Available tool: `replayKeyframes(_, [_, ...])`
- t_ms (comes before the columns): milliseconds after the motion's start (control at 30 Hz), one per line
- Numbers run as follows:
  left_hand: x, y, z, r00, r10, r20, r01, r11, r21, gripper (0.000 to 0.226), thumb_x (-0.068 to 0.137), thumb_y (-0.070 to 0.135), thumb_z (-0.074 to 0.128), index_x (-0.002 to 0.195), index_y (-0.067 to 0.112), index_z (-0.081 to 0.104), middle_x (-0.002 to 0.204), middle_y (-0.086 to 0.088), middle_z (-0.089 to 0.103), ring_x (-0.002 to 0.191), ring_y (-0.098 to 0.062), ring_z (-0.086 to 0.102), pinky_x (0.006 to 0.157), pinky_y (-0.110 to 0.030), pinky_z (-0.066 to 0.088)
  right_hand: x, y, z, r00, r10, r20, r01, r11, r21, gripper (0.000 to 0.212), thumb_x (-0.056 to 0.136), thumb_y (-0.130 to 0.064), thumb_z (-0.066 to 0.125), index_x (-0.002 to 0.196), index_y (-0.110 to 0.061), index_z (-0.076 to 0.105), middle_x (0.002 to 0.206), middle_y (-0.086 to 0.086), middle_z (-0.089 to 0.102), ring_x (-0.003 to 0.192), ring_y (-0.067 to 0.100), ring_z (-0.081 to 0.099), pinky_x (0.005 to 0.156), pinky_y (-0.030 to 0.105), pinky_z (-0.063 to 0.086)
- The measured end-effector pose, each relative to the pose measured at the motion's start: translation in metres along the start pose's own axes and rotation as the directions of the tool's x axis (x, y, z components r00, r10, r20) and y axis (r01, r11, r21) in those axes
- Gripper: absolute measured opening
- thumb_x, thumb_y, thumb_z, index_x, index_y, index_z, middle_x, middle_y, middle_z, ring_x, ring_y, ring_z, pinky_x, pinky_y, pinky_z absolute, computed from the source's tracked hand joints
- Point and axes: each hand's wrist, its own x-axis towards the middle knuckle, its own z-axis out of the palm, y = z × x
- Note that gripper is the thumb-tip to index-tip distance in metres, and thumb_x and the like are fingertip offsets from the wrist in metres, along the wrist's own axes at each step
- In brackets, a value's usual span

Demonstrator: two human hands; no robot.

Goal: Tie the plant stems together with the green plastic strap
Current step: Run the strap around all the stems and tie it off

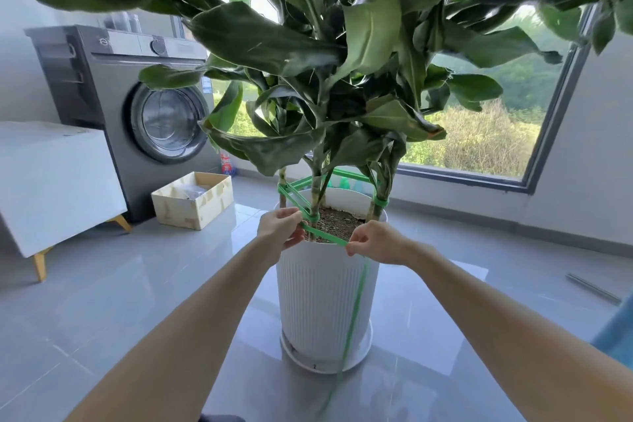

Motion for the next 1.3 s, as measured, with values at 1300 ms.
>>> replayKeyframes(1300, [0.053, 0.016, 0.013, 0.973, -0.136, 0.185, 0.155, 0.983, -0.097, 0.024, 0.098, 0.012, 0.047, 0.078, 0.008, 0.060, 0.039, 0.005, 0.050, 0.043, -0.005, 0.038, 0.043, -0.016, 0.035, 0.068, -0.018, 0.021, 0.887, 0.171, -0.428, 0.065, 0.874, 0.482, 0.016, 0.082, -0.022, 0.073, 0.097, -0.017, 0.074, 0.094, -0.003, 0.072, 0.082, 0.006, 0.061, 0.082, 0.019, 0.050])
